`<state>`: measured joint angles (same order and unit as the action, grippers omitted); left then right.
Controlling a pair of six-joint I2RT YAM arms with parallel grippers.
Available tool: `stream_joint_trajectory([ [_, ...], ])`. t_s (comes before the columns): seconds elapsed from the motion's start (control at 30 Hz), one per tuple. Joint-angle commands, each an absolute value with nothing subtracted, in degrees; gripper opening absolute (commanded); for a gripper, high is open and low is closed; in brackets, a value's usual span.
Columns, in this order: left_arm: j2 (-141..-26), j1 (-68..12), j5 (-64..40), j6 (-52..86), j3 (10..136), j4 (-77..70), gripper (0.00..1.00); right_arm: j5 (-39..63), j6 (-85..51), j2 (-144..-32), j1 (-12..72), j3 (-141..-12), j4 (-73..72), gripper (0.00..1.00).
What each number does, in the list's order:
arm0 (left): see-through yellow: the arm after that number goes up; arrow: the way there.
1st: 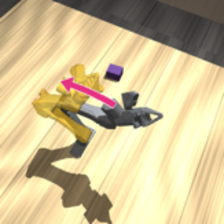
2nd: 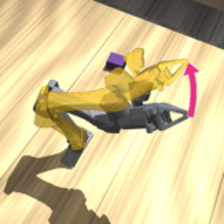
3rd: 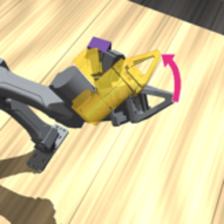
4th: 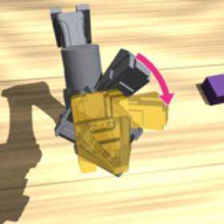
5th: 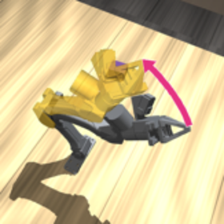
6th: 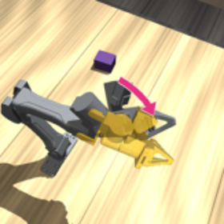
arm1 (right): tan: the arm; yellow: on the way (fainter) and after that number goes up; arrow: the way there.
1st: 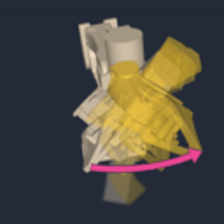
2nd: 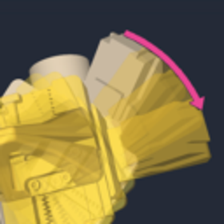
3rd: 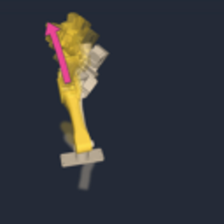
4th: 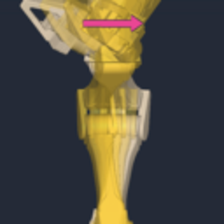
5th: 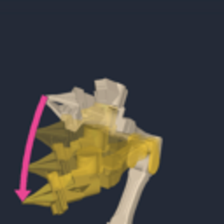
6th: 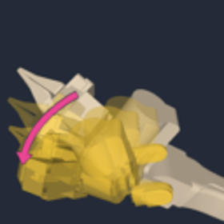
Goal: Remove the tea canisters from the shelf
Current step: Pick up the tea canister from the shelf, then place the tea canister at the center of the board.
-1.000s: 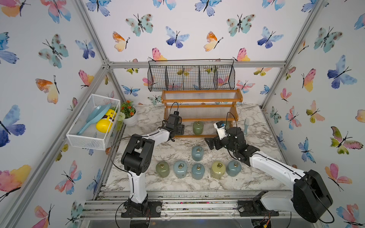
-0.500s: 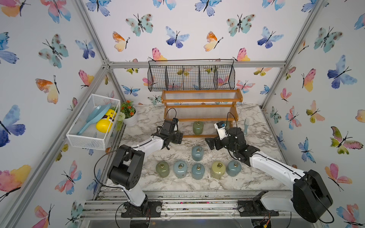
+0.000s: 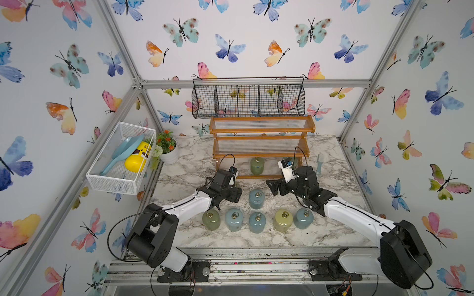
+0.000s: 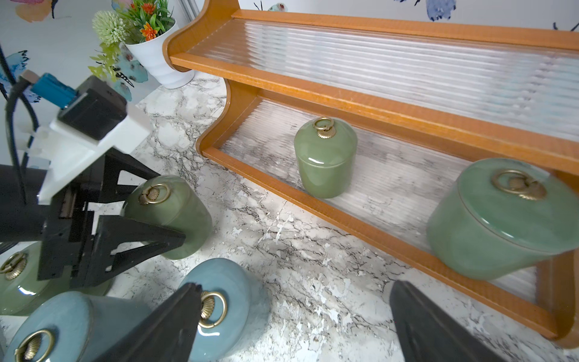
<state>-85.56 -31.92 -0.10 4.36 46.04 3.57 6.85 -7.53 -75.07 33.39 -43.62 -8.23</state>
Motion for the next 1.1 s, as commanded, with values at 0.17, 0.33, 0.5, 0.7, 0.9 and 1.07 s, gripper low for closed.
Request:
stream_joint_trajectory([
  [0.17,-85.0,-34.4,0.4,6.7,46.0,-0.5,0.7,7.7,-8.1,-75.6,33.2,-43.0,-9.3,1.0],
  [0.33,-84.9,-34.6,0.4,7.4,44.5,-1.1,0.7,7.7,-8.0,-75.7,33.1,-43.0,-9.3,0.99],
  [0.5,-85.4,-34.8,0.8,7.5,43.8,-1.2,0.7,8.0,-7.9,-76.3,33.1,-43.2,-9.3,1.0],
  [0.7,-85.6,-35.4,1.6,7.2,43.4,-1.2,0.72,8.3,-7.9,-76.7,33.1,-43.5,-9.5,0.99],
  [0.9,-86.1,-35.6,1.7,7.7,42.5,-1.9,0.75,8.3,-8.0,-76.6,33.1,-43.1,-9.5,0.99],
  [1.07,-85.2,-35.5,2.7,8.0,41.6,-2.2,0.79,8.1,-8.0,-76.1,33.1,-42.7,-9.4,0.99],
])
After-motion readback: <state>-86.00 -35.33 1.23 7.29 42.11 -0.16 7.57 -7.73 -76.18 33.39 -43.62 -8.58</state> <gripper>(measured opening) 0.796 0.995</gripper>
